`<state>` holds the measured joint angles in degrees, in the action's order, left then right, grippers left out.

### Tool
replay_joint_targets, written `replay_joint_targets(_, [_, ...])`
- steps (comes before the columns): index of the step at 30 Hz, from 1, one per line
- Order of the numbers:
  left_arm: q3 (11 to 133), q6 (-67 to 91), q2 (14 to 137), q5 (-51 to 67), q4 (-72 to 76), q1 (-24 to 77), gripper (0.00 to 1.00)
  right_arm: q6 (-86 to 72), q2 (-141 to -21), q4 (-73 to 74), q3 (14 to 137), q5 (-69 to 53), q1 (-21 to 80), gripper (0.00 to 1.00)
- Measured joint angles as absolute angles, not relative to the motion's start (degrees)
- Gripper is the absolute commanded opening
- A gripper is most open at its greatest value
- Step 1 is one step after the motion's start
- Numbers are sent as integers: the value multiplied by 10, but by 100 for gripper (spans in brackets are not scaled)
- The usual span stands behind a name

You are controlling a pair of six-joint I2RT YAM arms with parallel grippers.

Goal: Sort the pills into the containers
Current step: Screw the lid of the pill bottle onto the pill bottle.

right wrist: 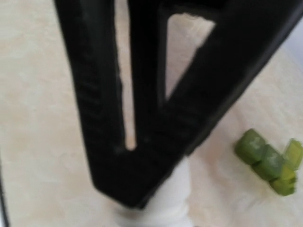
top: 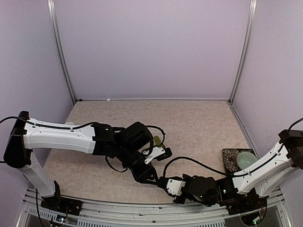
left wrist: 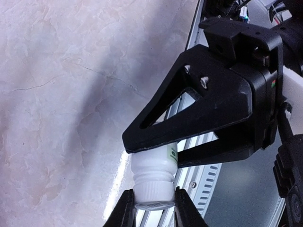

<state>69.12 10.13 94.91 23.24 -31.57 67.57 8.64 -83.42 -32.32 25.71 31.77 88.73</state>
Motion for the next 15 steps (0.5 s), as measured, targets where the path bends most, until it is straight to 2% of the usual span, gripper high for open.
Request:
replay_joint_targets(8, [694,36,913,176,-328,719,8,17,-767,-235,274,246,887,18])
replay_joint_targets(15, [690,-20,844,167,-316,739,9,-34,-691,-232,276,189,887,17])
